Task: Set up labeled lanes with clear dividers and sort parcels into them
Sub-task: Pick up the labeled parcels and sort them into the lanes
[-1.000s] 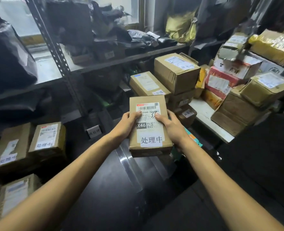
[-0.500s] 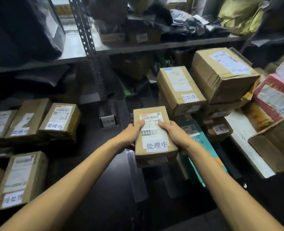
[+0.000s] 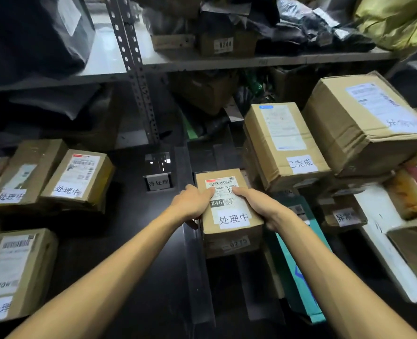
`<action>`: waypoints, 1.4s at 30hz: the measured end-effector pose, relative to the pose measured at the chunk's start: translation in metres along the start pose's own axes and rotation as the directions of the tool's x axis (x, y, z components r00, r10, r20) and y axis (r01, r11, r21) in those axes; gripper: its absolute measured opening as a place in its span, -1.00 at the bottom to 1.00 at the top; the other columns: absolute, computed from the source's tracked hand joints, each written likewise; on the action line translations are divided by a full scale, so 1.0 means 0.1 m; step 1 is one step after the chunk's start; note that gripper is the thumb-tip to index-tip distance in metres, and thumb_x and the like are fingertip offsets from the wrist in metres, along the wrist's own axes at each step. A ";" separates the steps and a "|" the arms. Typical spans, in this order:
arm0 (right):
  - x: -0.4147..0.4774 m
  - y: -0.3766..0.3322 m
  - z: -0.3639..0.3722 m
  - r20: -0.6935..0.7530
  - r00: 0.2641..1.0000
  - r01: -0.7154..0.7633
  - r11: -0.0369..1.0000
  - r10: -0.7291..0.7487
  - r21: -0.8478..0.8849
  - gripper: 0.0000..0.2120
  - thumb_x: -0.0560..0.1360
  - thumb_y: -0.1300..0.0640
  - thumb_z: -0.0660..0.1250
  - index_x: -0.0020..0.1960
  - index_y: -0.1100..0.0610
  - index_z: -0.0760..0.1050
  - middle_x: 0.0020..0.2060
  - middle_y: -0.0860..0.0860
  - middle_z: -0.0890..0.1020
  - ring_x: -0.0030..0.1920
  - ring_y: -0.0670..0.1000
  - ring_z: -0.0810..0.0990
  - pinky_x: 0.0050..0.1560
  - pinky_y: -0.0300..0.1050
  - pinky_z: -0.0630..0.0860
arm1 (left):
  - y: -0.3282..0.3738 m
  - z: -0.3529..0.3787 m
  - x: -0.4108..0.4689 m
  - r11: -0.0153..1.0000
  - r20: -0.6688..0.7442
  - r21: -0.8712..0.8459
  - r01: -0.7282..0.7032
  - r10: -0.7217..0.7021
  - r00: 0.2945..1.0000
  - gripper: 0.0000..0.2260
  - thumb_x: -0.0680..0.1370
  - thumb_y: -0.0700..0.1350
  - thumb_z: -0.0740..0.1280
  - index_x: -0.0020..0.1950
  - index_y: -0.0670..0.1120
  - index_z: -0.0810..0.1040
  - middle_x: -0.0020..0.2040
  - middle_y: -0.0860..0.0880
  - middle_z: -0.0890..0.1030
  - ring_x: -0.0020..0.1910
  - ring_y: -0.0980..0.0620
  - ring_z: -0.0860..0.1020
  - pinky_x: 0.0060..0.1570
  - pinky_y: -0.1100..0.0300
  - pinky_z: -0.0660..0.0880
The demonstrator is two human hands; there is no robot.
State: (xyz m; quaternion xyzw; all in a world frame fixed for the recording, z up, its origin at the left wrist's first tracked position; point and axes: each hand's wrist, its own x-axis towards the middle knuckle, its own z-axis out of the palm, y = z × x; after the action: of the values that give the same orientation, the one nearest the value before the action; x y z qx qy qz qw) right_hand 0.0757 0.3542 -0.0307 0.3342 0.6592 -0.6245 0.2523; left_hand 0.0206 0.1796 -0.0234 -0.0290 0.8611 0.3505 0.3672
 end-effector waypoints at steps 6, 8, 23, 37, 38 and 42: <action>0.27 -0.05 0.07 -0.043 0.997 -0.060 0.998 0.060 0.012 -0.66 0.66 0.08 0.23 0.36 0.22 0.42 0.11 0.16 0.69 0.02 0.12 0.70 0.02 0.03 0.66 | 0.05 0.01 0.20 0.995 0.005 0.101 -0.001 0.001 1.000 -0.58 0.62 0.10 0.16 0.35 -0.15 0.43 0.30 -0.19 0.53 0.24 -0.22 0.54 0.18 -0.10 0.54; 0.36 -0.06 0.09 -0.068 0.997 -0.040 0.998 0.037 -0.047 -0.60 0.65 0.09 0.24 0.43 0.23 0.35 0.19 0.18 0.65 0.12 0.16 0.67 0.18 0.13 0.61 | 0.07 0.03 0.22 0.992 0.032 0.123 -0.014 0.010 0.999 -0.66 0.61 0.01 0.16 0.26 -0.15 0.51 0.18 -0.18 0.61 0.12 -0.22 0.61 0.05 -0.07 0.62; 0.89 0.04 0.13 -0.091 0.995 0.024 0.985 -0.040 -0.171 -0.62 0.55 0.31 0.22 0.35 0.12 0.31 0.11 0.00 0.58 0.05 -0.02 0.58 0.03 -0.12 0.53 | 0.21 0.35 0.54 0.735 0.040 0.671 -0.094 0.091 0.995 -0.59 0.52 0.06 0.24 0.34 -0.04 0.36 0.15 -0.08 0.57 0.05 -0.12 0.52 -0.10 0.10 0.34; 0.55 -0.17 0.15 0.001 0.961 0.259 0.896 -0.277 -0.361 -0.40 0.65 -0.10 0.16 0.61 0.05 0.12 0.60 0.04 0.18 0.58 0.05 0.17 0.49 -0.04 0.14 | 0.23 0.30 0.39 0.765 -0.055 0.614 -0.196 0.290 0.955 -0.56 0.57 0.10 0.20 0.42 0.00 0.34 0.35 -0.11 0.44 0.30 -0.16 0.42 0.16 -0.04 0.37; 0.49 -0.19 0.18 -0.008 0.943 0.300 0.859 -0.333 -0.414 -0.41 0.65 -0.11 0.14 0.61 0.05 0.12 0.60 0.04 0.17 0.59 0.03 0.14 0.51 -0.04 0.11 | 0.21 0.26 0.36 0.735 -0.087 0.646 -0.206 0.339 0.937 -0.53 0.57 0.10 0.19 0.45 0.01 0.31 0.38 -0.11 0.42 0.34 -0.16 0.39 0.24 -0.04 0.33; 0.19 -0.29 0.35 -0.019 0.870 0.380 0.696 -0.492 -0.609 -0.41 0.64 -0.20 0.07 0.60 0.01 0.16 0.61 0.05 0.14 0.62 0.04 0.03 0.58 0.08 0.05 | 0.09 0.07 0.17 0.689 -0.198 0.704 -0.173 0.424 0.884 -0.41 0.58 0.14 0.16 0.58 0.03 0.13 0.58 -0.17 0.12 0.52 -0.20 0.15 0.47 -0.10 0.05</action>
State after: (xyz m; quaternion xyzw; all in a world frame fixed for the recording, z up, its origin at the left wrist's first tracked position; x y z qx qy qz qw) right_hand 0.0385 0.3222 -0.0297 0.1282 0.8993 -0.3988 0.1259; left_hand 0.0096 0.1941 -0.0322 0.1862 0.9714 0.0637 0.1325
